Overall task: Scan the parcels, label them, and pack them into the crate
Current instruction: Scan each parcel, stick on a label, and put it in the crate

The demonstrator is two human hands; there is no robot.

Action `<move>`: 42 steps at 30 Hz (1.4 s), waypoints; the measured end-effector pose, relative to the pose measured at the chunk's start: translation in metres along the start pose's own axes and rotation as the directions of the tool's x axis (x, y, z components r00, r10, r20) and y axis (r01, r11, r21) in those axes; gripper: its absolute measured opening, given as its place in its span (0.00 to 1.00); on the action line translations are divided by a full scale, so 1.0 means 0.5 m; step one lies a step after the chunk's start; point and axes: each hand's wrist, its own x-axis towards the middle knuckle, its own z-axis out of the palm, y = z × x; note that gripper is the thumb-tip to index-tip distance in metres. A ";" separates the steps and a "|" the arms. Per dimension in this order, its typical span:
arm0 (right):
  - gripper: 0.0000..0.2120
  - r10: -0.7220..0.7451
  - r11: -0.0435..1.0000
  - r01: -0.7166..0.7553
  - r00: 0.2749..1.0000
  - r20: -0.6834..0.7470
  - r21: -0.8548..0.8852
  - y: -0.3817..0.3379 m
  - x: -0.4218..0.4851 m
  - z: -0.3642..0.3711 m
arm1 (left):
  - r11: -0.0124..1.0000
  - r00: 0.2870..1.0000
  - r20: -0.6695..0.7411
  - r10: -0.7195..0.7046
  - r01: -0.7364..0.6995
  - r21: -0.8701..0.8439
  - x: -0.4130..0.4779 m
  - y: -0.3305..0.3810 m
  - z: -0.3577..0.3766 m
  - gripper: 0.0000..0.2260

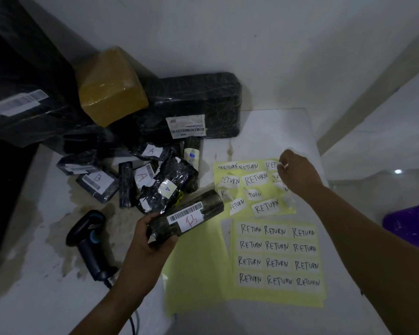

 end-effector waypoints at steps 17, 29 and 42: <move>0.05 0.283 0.765 -0.124 0.946 -0.157 0.632 -0.144 -0.218 -0.118 | 0.998 0.999 0.041 -0.024 0.026 -0.056 -0.066 0.052 -0.024 0.20; 0.06 -0.151 0.718 0.185 0.983 -0.109 0.672 -0.421 -0.520 -0.184 | 0.987 0.986 0.156 0.063 -0.038 -0.158 -0.158 0.147 -0.109 0.17; 0.08 -0.401 0.811 0.465 0.884 -0.242 0.356 -0.498 -0.517 -0.200 | 0.957 0.987 0.071 0.142 -0.119 -0.265 -0.211 0.177 -0.116 0.11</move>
